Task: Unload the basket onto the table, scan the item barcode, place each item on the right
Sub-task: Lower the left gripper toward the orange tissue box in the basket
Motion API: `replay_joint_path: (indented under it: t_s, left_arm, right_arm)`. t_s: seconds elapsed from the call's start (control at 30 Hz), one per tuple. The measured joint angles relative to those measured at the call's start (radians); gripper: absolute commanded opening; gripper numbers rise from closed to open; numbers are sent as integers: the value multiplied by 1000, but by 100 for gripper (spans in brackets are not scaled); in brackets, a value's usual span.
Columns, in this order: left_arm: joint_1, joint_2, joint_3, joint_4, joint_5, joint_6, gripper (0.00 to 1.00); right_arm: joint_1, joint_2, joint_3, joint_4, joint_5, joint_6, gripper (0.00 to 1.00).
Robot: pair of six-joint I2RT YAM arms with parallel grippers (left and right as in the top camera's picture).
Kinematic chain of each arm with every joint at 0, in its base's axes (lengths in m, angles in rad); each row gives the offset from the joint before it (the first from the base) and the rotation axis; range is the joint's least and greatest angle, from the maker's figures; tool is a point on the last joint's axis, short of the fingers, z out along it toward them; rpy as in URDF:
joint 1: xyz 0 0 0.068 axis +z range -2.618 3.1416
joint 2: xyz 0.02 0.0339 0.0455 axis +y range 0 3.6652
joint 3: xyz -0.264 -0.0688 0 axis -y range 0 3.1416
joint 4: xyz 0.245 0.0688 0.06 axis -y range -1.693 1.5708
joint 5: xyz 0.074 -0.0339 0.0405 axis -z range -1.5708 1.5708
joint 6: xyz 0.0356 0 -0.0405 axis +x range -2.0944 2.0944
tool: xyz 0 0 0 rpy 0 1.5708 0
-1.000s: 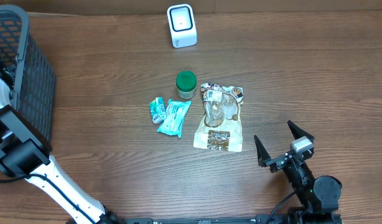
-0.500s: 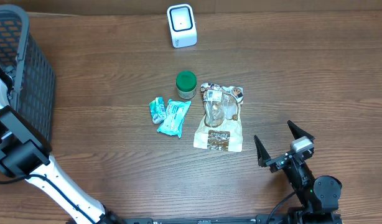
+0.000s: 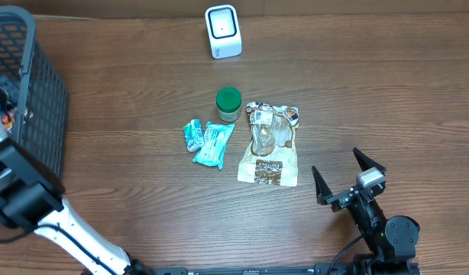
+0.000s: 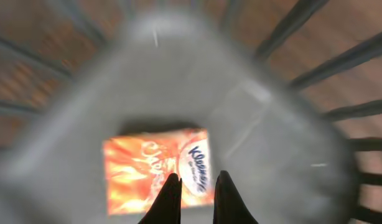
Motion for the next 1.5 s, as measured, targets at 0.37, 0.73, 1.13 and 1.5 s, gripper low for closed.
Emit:
replay_joint_path:
  t_s: [0.37,0.73,1.13,1.5]
  left_arm:
    - [0,-261,59,-50,0,-8,63]
    - [1,-16,40,-126,0,90,64]
    - [40,81,39,-130,0,137,66]
    - [44,148,39,-79,0,143,68]
  right_arm:
    - [0,0,0,0,0,0,100]
    - [0,0,0,0,0,0,100]
    - [0,0,0,0,0,0,100]
    - [0,0,0,0,0,0,100]
